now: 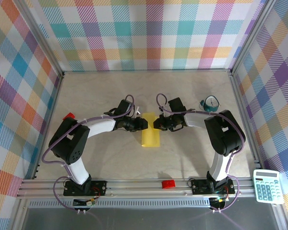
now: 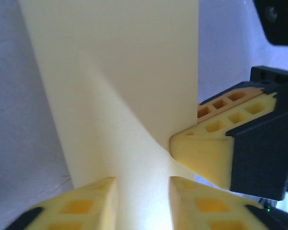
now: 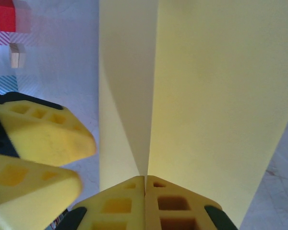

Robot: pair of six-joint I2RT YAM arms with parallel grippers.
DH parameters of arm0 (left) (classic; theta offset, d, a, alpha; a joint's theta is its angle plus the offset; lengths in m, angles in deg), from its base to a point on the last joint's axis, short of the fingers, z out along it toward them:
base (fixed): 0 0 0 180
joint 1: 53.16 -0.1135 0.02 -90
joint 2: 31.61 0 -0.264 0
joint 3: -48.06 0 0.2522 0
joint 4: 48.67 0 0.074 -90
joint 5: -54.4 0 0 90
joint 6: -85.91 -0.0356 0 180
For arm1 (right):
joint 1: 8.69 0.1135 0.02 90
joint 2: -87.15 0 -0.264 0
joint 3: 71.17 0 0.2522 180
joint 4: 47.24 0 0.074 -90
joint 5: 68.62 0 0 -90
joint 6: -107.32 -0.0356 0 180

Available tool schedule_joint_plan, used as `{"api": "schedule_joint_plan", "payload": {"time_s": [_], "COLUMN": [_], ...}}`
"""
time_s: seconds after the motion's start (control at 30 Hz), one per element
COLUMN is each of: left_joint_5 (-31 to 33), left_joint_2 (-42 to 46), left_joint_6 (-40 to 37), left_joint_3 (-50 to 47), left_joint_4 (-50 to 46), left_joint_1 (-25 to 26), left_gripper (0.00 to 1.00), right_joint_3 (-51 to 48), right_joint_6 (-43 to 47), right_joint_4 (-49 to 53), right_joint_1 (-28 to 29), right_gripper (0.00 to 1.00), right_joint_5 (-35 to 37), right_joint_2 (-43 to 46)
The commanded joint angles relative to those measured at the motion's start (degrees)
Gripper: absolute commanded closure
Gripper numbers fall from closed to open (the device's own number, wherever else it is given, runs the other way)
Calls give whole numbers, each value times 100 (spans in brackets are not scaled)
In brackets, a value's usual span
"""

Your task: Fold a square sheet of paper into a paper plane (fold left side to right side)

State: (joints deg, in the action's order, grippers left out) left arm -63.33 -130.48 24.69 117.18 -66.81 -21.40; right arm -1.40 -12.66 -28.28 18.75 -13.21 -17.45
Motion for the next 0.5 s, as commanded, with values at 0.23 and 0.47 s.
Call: {"api": "schedule_joint_plan", "payload": {"time_s": [0.23, 0.47], "left_joint_5": [690, 654], "left_joint_2": [55, -251], "left_joint_6": [-241, -276], "left_joint_3": [251, 497], "left_joint_4": [-757, -873], "left_joint_1": [49, 135], "left_gripper": [46, 44], "right_joint_3": [355, 498], "right_joint_6": [285, 285], "right_joint_4": [636, 887], "right_joint_1": [73, 77], "right_gripper": [95, 94], "right_joint_5": [372, 493], "right_joint_2": [-243, -308]}}
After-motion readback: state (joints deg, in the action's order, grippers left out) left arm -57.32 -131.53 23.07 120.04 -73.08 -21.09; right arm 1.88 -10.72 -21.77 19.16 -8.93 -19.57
